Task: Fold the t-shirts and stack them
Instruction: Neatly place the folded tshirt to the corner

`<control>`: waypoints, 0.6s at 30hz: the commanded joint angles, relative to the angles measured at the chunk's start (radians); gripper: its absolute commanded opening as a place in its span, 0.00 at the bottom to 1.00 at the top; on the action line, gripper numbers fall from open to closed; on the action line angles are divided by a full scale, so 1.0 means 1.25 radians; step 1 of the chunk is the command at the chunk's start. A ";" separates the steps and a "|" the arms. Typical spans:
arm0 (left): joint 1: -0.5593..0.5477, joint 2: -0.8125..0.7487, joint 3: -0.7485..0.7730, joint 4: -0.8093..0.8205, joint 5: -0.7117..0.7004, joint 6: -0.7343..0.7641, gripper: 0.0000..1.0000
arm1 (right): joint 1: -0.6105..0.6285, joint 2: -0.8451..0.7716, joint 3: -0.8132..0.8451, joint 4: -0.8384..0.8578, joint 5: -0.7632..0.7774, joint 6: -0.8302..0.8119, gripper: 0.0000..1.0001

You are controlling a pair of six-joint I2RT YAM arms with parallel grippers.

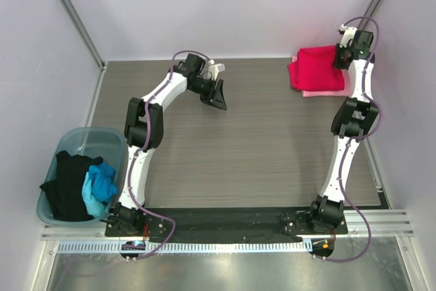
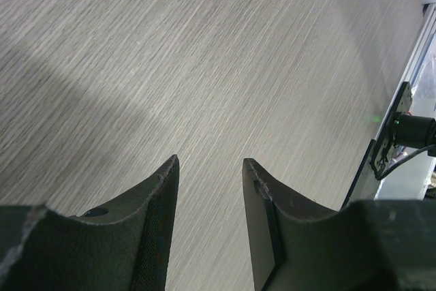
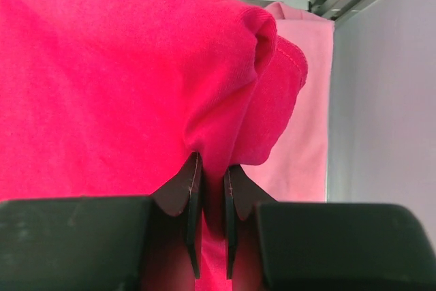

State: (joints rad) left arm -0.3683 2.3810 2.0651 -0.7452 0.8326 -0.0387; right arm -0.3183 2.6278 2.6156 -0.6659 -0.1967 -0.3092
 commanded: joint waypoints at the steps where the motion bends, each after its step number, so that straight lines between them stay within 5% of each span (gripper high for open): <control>1: -0.002 0.001 0.025 -0.010 -0.005 0.021 0.44 | -0.010 0.002 0.054 0.075 0.049 -0.003 0.01; 8: -0.006 0.001 0.023 -0.013 -0.007 0.024 0.44 | -0.010 0.024 0.067 0.126 0.108 0.004 0.04; 10: -0.005 0.002 0.022 -0.013 -0.007 0.024 0.44 | -0.010 0.033 0.077 0.151 0.137 0.026 0.17; 11: -0.006 0.002 0.022 -0.014 -0.007 0.024 0.44 | -0.010 0.034 0.084 0.156 0.144 0.031 0.42; 12: -0.007 0.001 0.023 -0.014 -0.007 0.025 0.44 | -0.009 0.034 0.098 0.157 0.149 0.035 0.49; 14: -0.008 -0.001 0.023 -0.019 -0.011 0.027 0.44 | -0.010 0.010 0.100 0.157 0.134 0.040 0.62; 18: -0.007 -0.008 0.023 -0.025 -0.011 0.027 0.44 | -0.009 -0.034 0.114 0.157 0.068 0.063 0.71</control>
State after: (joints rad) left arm -0.3733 2.3894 2.0651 -0.7624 0.8185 -0.0193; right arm -0.3248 2.6900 2.6946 -0.5369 -0.0696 -0.2657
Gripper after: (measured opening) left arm 0.439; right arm 0.702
